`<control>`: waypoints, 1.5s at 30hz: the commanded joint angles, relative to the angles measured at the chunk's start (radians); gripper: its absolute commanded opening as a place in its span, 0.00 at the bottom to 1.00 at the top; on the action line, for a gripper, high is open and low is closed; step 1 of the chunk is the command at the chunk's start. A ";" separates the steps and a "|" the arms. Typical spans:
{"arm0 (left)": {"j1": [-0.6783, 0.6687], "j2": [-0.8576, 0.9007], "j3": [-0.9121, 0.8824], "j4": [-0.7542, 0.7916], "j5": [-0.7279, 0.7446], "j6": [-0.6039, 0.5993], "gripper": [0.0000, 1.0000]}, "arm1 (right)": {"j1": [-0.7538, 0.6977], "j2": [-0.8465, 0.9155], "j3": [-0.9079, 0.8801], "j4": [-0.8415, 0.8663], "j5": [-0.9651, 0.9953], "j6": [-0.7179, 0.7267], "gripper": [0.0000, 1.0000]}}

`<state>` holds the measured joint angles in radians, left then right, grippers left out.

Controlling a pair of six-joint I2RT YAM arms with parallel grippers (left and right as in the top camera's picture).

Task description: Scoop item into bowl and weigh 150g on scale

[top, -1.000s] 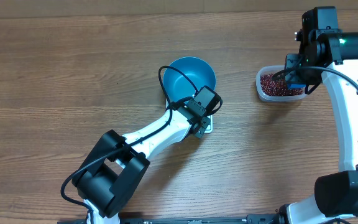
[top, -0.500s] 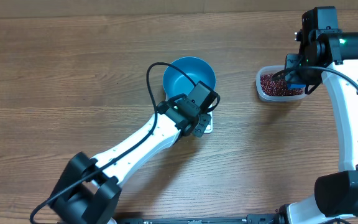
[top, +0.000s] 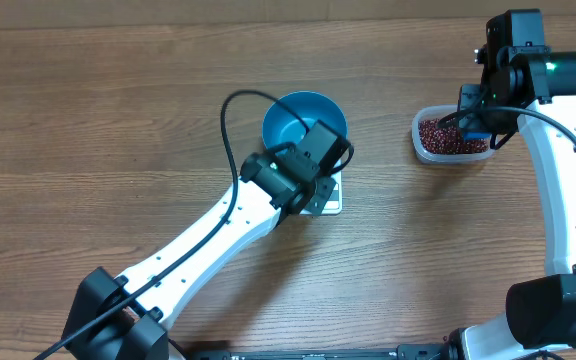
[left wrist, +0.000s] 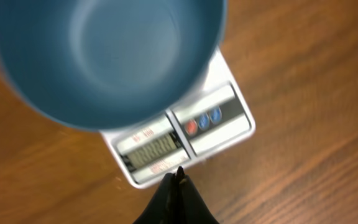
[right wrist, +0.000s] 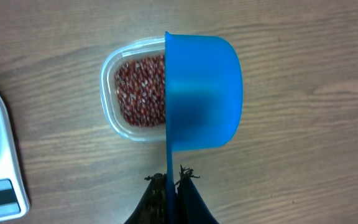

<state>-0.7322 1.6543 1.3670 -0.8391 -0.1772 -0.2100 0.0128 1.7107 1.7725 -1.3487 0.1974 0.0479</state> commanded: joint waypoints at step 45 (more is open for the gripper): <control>0.558 0.026 0.480 -0.356 0.242 0.018 0.04 | -0.003 0.003 -0.001 0.101 0.019 0.003 0.04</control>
<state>-0.1474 1.6764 1.8698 -1.1316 -0.0658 -0.2100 0.0132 1.7107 1.7725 -1.2514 0.2012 0.0490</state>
